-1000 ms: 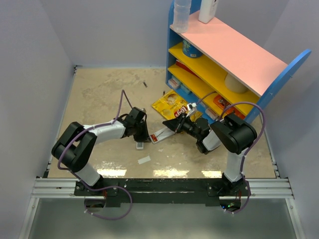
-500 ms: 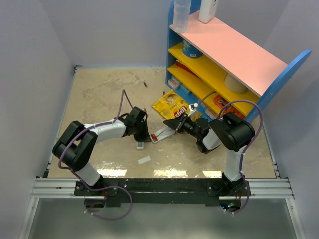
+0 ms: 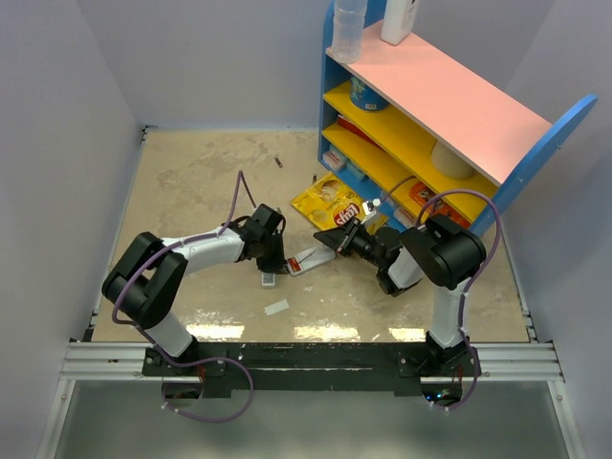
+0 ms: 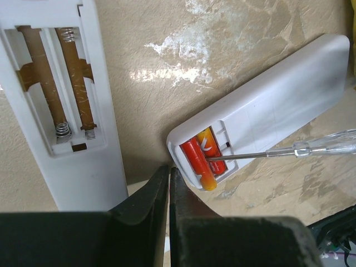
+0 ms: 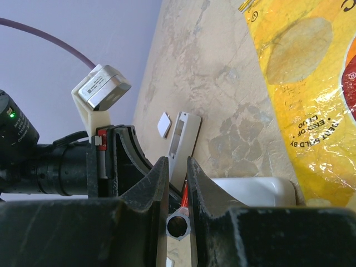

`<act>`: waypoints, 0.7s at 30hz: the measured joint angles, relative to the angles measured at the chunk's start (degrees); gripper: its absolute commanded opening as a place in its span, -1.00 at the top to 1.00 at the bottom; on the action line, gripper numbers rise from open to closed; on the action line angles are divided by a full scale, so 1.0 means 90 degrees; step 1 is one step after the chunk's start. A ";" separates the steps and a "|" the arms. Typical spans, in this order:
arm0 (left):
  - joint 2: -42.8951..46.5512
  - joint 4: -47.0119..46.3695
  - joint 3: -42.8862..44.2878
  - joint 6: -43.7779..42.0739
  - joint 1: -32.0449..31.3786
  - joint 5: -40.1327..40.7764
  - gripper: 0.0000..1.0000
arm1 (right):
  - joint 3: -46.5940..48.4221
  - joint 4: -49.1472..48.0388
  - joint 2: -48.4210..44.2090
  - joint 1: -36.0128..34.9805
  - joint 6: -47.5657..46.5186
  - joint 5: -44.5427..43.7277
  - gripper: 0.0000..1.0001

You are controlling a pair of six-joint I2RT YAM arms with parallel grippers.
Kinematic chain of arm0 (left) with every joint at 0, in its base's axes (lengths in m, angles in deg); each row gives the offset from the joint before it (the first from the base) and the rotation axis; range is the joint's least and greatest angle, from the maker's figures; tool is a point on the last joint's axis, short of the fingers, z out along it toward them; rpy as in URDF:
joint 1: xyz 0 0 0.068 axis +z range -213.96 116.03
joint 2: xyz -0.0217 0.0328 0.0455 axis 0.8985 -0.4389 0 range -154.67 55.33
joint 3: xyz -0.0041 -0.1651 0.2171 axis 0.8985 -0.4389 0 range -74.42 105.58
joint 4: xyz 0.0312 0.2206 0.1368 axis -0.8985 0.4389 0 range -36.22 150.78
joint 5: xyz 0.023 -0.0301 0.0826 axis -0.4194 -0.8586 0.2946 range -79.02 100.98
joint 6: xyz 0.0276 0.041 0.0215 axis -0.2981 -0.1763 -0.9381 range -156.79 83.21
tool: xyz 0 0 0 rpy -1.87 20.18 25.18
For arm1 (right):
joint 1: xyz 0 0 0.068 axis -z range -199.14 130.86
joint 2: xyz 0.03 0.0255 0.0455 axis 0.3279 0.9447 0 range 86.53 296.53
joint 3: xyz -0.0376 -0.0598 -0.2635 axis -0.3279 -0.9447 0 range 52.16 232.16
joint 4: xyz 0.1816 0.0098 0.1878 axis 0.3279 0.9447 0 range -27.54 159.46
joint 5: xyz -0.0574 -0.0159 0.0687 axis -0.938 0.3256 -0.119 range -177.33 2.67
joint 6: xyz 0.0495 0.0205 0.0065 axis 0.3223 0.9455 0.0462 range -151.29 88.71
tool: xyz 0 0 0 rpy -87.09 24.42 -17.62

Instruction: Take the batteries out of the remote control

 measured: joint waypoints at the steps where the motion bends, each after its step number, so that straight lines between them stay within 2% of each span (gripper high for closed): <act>1: 0.0000 0.0007 0.0000 0.0000 -0.0002 -0.0002 0.80 | 0.0000 0.0000 -0.0005 0.0000 0.0019 -0.0002 1.00; 21: -0.0121 0.0131 0.0136 0.0000 -0.0073 -0.0002 0.80 | 0.0027 0.0607 -0.0245 -0.0002 0.0403 -0.0165 1.00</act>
